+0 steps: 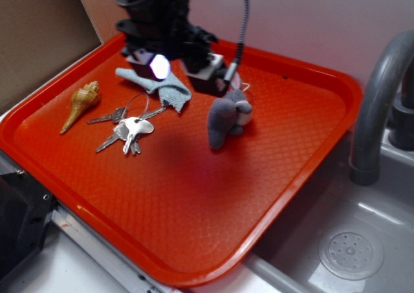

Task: Grab the gray animal.

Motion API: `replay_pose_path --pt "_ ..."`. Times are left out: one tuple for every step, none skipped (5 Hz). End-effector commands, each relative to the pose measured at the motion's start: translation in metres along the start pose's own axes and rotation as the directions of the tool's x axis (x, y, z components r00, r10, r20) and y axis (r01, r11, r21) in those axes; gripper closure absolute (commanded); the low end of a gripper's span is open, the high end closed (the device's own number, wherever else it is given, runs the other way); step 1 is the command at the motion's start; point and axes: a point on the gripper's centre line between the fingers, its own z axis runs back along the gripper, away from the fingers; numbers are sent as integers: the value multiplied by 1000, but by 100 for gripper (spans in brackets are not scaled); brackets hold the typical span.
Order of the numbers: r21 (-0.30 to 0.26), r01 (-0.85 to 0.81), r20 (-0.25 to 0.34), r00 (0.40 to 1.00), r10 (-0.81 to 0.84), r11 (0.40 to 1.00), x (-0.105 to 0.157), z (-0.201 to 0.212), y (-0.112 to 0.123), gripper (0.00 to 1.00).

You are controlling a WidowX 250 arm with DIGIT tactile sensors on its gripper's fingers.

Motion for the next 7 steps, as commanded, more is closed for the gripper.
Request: replay_pose_path --pt "-101 44 -68 996 -51 994 19 -37 -23 0" --pt "-122 106 -119 985 -121 987 6 -56 -34 0" --pt "-117 111 -147 981 -128 987 -2 -62 -38 0" --pt "-121 128 -135 980 -144 984 -9 -61 -39 100" --pt "-125 173 -146 971 -190 977 -7 -37 -32 100" --pt "-93 153 -155 974 -166 984 6 12 -8 100" --pt "-114 174 -139 972 -189 978 5 63 5 100"
